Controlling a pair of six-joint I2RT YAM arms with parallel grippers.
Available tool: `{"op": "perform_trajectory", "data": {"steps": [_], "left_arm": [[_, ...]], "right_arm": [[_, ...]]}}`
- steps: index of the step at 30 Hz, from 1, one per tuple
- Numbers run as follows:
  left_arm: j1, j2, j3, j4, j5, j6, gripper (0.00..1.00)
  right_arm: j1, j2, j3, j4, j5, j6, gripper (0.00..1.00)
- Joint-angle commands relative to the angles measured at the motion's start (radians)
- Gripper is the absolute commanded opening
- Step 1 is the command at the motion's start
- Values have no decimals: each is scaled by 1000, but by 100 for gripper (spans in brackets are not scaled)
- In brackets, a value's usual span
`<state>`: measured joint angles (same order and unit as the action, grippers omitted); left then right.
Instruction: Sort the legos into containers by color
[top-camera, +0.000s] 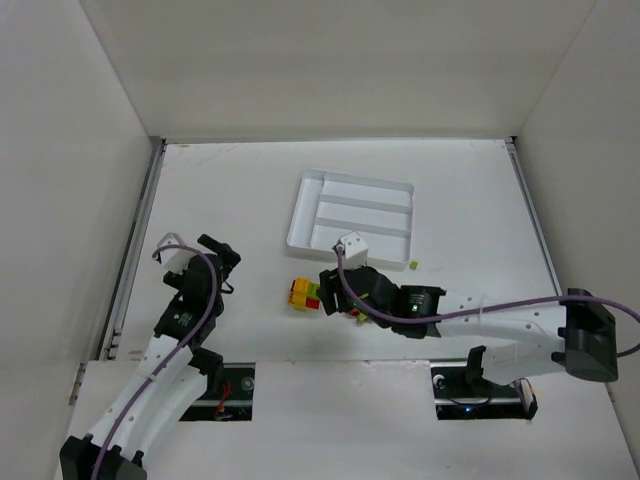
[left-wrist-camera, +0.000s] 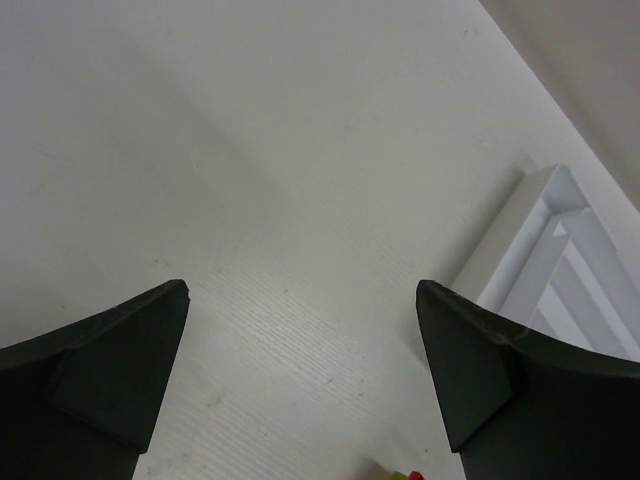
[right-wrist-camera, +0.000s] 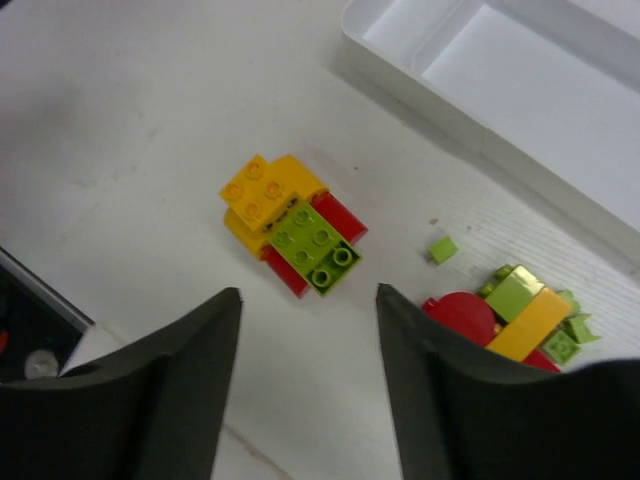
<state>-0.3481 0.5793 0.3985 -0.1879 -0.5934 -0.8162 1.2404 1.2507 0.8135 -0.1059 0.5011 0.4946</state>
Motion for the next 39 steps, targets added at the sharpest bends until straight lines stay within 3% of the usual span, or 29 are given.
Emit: {"op": "perform_trajectory", "data": {"steps": [1, 2, 3, 4, 6, 20, 30, 35, 39], "left_arm": [[7, 11, 11, 28, -29, -41, 81], [7, 19, 14, 34, -25, -19, 61], [8, 31, 17, 38, -14, 6, 49], [10, 48, 19, 39, -6, 23, 41], [14, 77, 20, 41, 0, 29, 36], [-18, 65, -69, 146, -25, 34, 52], [-64, 53, -112, 214, -13, 38, 58], [-84, 67, -115, 232, -11, 46, 58], [-91, 70, -118, 238, -11, 46, 59]], "right_arm": [[15, 61, 110, -14, 10, -19, 68], [15, 84, 131, -23, 10, -19, 72], [15, 110, 153, -31, 10, -18, 73], [15, 137, 176, -43, 13, -16, 75], [15, 191, 226, -73, 25, -5, 74], [23, 472, 510, -317, 99, 173, 70], [23, 556, 576, -417, 143, 260, 58], [23, 563, 590, -446, 175, 231, 46], [23, 544, 572, -466, 203, 179, 46]]}}
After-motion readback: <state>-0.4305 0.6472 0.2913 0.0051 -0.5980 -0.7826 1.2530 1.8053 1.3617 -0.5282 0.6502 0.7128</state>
